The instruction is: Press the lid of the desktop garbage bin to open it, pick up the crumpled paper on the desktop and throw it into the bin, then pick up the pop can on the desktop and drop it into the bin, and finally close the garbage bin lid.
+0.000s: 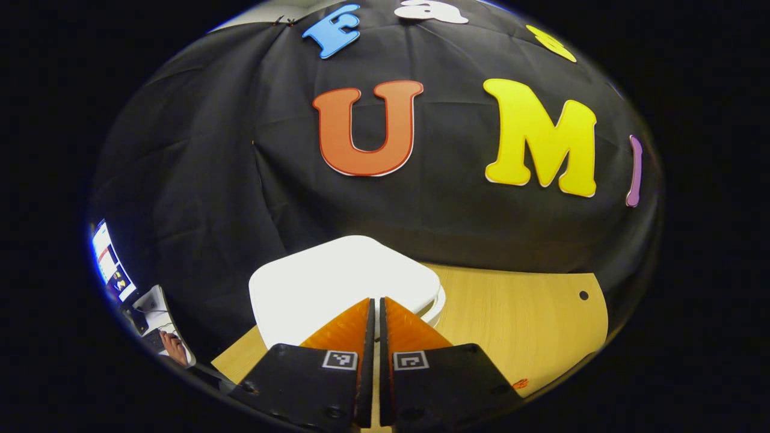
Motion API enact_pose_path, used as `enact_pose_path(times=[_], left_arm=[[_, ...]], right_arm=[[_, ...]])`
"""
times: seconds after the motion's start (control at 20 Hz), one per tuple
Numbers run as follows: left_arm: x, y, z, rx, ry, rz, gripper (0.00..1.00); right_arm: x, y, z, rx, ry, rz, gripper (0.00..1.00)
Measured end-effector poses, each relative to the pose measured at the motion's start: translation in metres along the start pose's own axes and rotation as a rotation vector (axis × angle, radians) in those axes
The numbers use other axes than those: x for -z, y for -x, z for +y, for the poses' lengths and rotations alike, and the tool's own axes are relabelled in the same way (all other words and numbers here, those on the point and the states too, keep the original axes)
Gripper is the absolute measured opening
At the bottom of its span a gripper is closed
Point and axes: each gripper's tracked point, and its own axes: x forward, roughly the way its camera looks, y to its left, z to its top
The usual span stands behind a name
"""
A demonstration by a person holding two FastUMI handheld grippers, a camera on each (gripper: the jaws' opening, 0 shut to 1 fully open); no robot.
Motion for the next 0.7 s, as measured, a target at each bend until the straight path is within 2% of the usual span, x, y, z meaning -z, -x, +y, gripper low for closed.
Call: enact_pose_path(times=[0.15, 0.25, 0.3, 0.4, 0.45, 0.55, 0.6, 0.7], left_arm=[[-0.012, 0.018, -0.013, -0.005, -0.032, -0.040, 0.20], [-0.012, 0.027, -0.017, -0.034, -0.015, -0.054, 0.48], [-0.010, 0.032, -0.023, -0.028, 0.011, -0.055, 0.56], [-0.002, 0.042, -0.037, -0.013, 0.052, -0.048, 0.65], [0.001, 0.046, -0.043, -0.008, 0.060, -0.045, 0.75], [0.010, 0.055, -0.051, -0.013, 0.068, -0.035, 0.78], [0.013, 0.060, -0.056, -0.016, 0.073, -0.031, 0.86], [0.019, 0.069, -0.063, -0.011, 0.073, -0.044, 0.92]], right_arm=[[0.001, -0.006, -0.010, -0.029, -0.012, 0.004, 0.95], [0.003, -0.011, -0.018, -0.045, -0.010, 0.015, 0.95], [0.005, -0.013, -0.021, -0.056, -0.005, 0.021, 0.95], [0.008, -0.013, -0.026, -0.088, 0.007, 0.029, 0.95], [0.009, -0.014, -0.028, -0.102, 0.015, 0.032, 0.95], [0.015, -0.016, -0.031, -0.135, 0.020, 0.046, 0.95], [0.021, -0.018, -0.033, -0.146, 0.026, 0.057, 0.95], [0.032, -0.022, -0.034, -0.170, 0.034, 0.082, 0.95]])
